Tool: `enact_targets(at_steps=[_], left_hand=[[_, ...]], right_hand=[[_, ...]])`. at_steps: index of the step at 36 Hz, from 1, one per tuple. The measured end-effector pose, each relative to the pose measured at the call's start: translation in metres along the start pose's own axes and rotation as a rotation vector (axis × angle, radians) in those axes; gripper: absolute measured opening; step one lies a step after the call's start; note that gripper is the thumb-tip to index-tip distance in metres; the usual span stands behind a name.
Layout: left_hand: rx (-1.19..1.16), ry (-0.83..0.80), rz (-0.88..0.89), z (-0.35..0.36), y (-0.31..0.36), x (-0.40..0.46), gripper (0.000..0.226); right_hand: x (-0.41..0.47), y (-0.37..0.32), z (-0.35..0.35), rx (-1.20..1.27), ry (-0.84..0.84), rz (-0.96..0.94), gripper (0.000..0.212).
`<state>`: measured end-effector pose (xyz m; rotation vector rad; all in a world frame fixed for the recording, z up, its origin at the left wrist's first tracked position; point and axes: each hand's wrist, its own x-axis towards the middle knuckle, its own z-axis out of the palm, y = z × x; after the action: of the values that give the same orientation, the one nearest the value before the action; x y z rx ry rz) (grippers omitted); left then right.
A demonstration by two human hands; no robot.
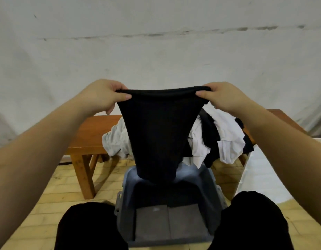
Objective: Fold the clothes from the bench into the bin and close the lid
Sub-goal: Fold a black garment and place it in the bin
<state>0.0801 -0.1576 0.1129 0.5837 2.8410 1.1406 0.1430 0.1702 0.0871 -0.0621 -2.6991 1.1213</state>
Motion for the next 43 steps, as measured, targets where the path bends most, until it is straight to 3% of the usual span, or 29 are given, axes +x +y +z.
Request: enact_targets(at_steps=[16,24,29,35,39,43], left_hand=[[-0.231,-0.002,-0.100,-0.006,-0.007,0.074,0.016],[-0.416,0.024,-0.220,0.022,-0.023,0.166,0.014],[-0.417,0.040,-0.202,0.048,-0.027,0.189,0.015],[-0.342,0.040,-0.144,0.075,-0.051,0.161,0.013],[-0.333,0.039,-0.126,0.092,-0.063,0.105,0.018],[-0.207,0.018,-0.112,0.120,-0.086,0.051,0.021]], right_hand=[[0.073,0.007,-0.011,0.242,-0.009,0.050,0.019],[0.148,0.024,0.010,0.286,0.000,0.184,0.024],[0.173,0.046,0.025,0.332,0.009,0.254,0.022],[0.137,0.076,0.052,0.384,-0.027,0.249,0.014],[0.082,0.093,0.070,0.412,-0.023,0.236,0.022],[0.023,0.109,0.093,0.260,-0.051,0.241,0.022]])
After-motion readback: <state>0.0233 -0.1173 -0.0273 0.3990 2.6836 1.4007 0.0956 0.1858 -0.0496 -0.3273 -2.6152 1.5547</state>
